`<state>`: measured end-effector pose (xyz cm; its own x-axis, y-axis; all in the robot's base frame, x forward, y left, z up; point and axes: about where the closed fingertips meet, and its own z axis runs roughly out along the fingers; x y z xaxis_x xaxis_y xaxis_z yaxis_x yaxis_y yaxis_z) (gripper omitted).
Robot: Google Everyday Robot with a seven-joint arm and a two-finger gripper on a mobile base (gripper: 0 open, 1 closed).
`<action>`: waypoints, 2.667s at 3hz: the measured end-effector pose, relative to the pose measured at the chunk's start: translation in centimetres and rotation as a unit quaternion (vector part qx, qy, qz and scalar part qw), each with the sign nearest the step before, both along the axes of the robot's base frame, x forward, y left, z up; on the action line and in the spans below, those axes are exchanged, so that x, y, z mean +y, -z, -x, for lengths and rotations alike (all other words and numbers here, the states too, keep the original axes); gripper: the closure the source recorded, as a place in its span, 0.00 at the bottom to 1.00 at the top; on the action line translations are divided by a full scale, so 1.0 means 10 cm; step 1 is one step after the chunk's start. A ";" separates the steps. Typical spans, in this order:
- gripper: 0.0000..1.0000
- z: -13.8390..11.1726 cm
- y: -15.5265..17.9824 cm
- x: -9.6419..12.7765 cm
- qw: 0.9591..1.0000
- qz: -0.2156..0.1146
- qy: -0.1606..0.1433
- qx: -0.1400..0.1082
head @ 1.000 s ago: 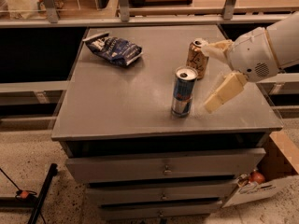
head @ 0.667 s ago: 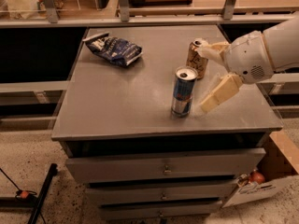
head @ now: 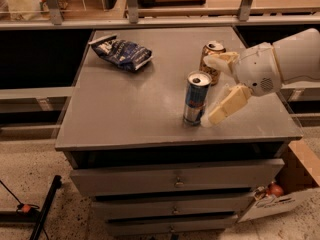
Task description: Pick redbull can
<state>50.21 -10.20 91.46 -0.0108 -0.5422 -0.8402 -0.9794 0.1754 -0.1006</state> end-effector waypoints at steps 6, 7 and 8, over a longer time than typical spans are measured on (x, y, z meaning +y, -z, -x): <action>0.41 0.16 -0.06 0.42 0.997 -0.044 -0.054 0.023; 0.41 0.19 -0.06 0.49 0.997 -0.044 -0.065 0.030; 0.59 0.20 -0.05 0.56 0.996 -0.035 -0.071 0.038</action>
Offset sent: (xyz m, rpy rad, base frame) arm -0.0079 0.0211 -0.0034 0.1012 0.0389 0.0646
